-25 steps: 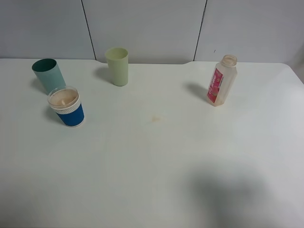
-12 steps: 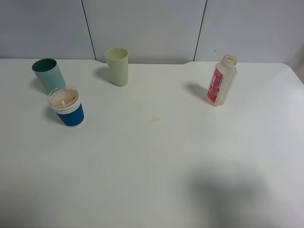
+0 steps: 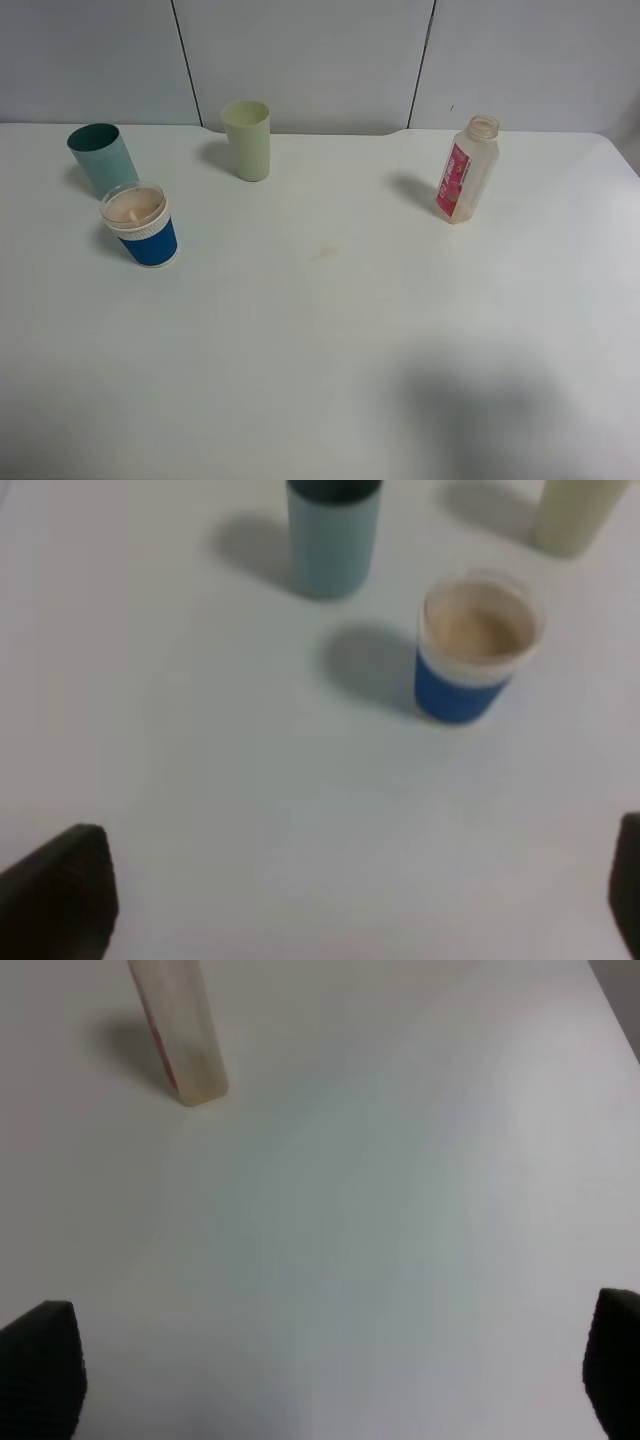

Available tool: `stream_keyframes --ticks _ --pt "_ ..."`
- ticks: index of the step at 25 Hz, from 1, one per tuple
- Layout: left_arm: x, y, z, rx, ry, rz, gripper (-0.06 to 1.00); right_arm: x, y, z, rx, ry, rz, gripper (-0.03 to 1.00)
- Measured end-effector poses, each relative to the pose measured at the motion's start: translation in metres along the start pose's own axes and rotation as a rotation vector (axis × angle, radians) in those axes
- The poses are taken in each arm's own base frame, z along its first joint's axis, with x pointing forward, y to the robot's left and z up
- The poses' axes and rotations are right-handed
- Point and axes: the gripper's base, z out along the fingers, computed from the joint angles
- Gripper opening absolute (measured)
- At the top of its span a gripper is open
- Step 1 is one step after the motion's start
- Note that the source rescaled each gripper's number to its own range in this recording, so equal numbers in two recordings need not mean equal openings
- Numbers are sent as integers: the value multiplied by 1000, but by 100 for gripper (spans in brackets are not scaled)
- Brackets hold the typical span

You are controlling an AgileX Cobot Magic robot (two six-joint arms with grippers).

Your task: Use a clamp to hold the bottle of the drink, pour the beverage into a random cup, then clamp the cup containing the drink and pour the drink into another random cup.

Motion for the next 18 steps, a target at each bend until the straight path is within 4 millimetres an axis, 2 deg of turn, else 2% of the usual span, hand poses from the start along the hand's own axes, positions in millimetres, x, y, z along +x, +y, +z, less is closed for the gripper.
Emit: stream_keyframes --ticks 3,6,8,18 --pt "8 0 -2 10 22 -8 100 0 0 0 0 0 0 100" --pt "32 0 6 22 40 -15 100 0 0 0 0 0 0 100" --pt "41 0 9 27 50 -21 100 0 0 0 0 0 0 100" --pt "50 2 -3 38 -38 -47 100 0 0 0 0 0 0 100"
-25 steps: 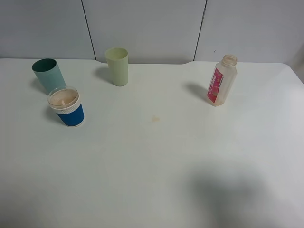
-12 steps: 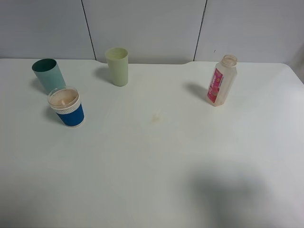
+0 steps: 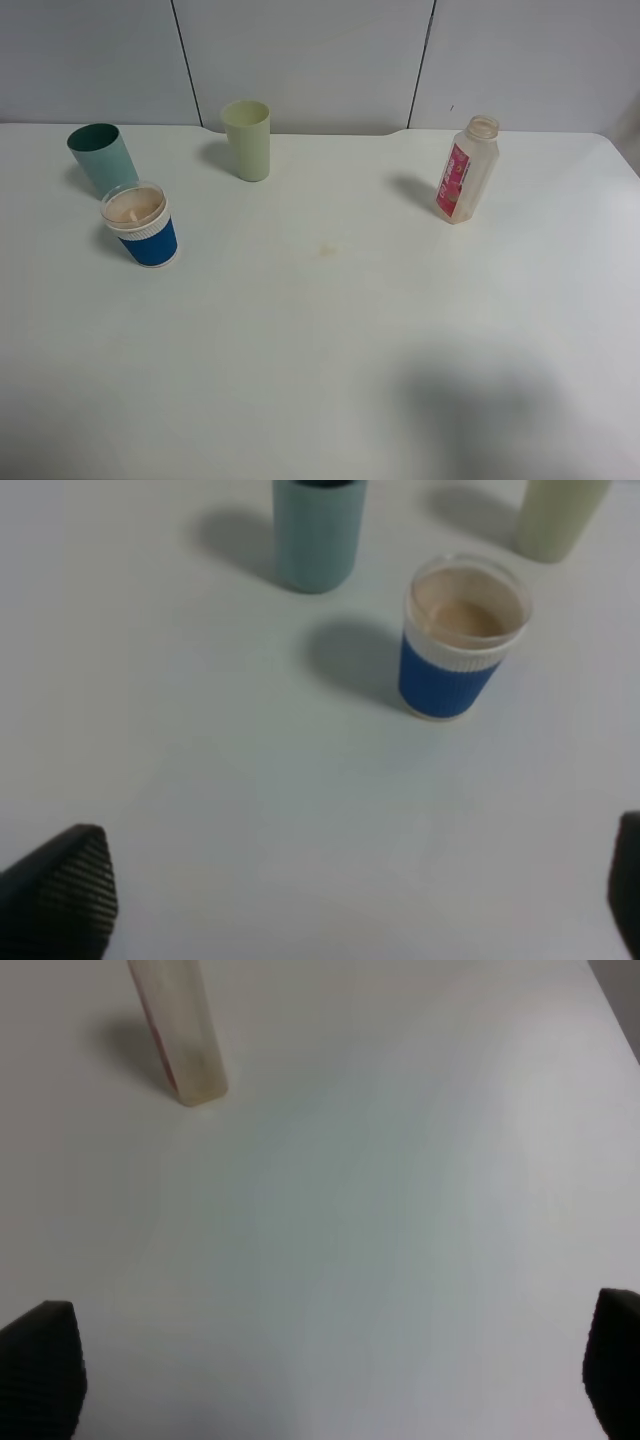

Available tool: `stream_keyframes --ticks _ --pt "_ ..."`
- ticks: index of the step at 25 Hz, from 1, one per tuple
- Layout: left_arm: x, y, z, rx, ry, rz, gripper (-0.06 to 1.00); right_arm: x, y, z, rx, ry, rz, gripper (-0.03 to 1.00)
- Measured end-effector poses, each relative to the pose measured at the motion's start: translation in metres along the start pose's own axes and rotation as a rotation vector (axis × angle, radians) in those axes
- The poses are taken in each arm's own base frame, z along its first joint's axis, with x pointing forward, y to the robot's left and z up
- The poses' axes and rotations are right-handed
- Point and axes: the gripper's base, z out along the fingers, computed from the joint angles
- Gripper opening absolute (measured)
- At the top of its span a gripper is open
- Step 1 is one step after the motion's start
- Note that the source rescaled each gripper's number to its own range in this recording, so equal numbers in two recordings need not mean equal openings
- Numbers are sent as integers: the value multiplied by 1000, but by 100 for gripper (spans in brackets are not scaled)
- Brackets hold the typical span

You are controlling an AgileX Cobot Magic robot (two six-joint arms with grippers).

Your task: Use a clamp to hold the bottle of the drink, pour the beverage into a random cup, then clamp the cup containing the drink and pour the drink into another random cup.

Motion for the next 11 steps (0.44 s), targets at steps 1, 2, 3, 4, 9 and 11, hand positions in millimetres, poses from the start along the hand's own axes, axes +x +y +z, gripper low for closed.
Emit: stream_keyframes --ticks 1,2,3,4,9,11 --pt "0 0 -1 -2 -5 -7 100 0 0 0 0 0 0 100" --pt "0 1 -1 -4 -6 -9 100 0 0 0 0 0 0 100" --pt "0 1 -1 -4 -6 -12 100 0 0 0 0 0 0 100" --pt "0 1 -1 -6 -6 -11 100 0 0 0 0 0 0 100" --pt "0 1 -1 -6 -6 -12 100 0 0 0 0 0 0 100" --pt "0 1 -1 -6 -6 -12 100 0 0 0 0 0 0 100"
